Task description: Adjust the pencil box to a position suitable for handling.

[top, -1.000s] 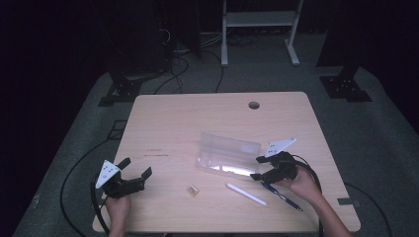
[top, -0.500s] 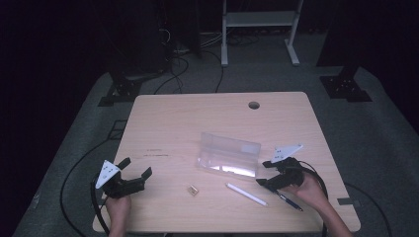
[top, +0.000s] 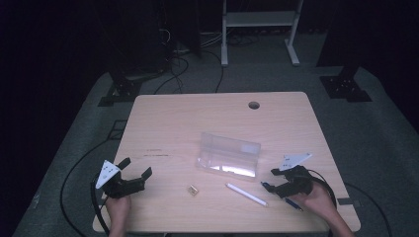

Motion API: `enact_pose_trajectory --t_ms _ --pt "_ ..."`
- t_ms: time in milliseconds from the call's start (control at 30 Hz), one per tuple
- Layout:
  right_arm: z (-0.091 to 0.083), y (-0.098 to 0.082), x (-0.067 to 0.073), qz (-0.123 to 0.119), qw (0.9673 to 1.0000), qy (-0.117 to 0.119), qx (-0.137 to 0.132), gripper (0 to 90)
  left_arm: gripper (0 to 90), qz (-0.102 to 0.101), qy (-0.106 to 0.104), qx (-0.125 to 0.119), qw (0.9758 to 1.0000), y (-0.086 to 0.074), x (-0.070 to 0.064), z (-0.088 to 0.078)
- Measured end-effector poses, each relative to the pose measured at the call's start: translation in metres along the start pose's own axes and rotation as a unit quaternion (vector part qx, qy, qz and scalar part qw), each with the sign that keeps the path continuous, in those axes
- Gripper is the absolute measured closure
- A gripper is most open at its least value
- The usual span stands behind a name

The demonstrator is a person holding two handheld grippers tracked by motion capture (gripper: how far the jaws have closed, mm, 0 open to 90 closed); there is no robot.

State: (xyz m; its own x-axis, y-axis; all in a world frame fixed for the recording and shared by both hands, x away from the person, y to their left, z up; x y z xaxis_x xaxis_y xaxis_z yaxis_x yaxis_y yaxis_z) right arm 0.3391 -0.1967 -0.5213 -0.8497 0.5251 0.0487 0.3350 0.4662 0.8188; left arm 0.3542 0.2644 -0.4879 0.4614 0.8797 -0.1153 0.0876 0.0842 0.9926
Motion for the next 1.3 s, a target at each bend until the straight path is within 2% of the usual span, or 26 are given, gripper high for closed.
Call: enact_pose_trajectory --t_ms 500,867,1067,1300 --pt "-0.017 -0.025 0.009 0.006 0.9999 -0.005 0.008 46.4 1.1 0.001 0.001 -0.001 1.0000 0.000 0.000 0.000" --pt "-0.023 -0.039 0.011 0.022 0.9996 -0.014 0.004 52.9 1.1 0.001 0.001 -0.001 1.0000 0.000 0.000 0.000" --pt "-0.026 -0.042 0.013 0.015 0.9997 -0.019 0.001 62.9 1.1 0.000 0.002 -0.002 1.0000 0.000 0.000 0.000" --pt "-0.026 -0.043 0.014 0.011 0.9997 -0.022 -0.002 70.2 1.1 0.000 0.002 -0.001 1.0000 0.000 0.000 -0.001"
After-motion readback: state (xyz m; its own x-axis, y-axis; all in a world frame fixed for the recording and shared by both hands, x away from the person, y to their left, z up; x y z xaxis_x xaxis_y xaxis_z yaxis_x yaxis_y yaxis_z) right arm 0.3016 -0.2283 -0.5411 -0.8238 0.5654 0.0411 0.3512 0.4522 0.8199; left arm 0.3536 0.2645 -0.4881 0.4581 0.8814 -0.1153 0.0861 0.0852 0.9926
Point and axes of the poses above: each handheld gripper's, and its own axes: z roughly forward along the jaws, y roughly out of its top, x roughly to its left, the point moved 8 cm from there along z, roughly forward along the jaws, and after that the axes turned 12 degrees about -x, right-handed, at the moved point
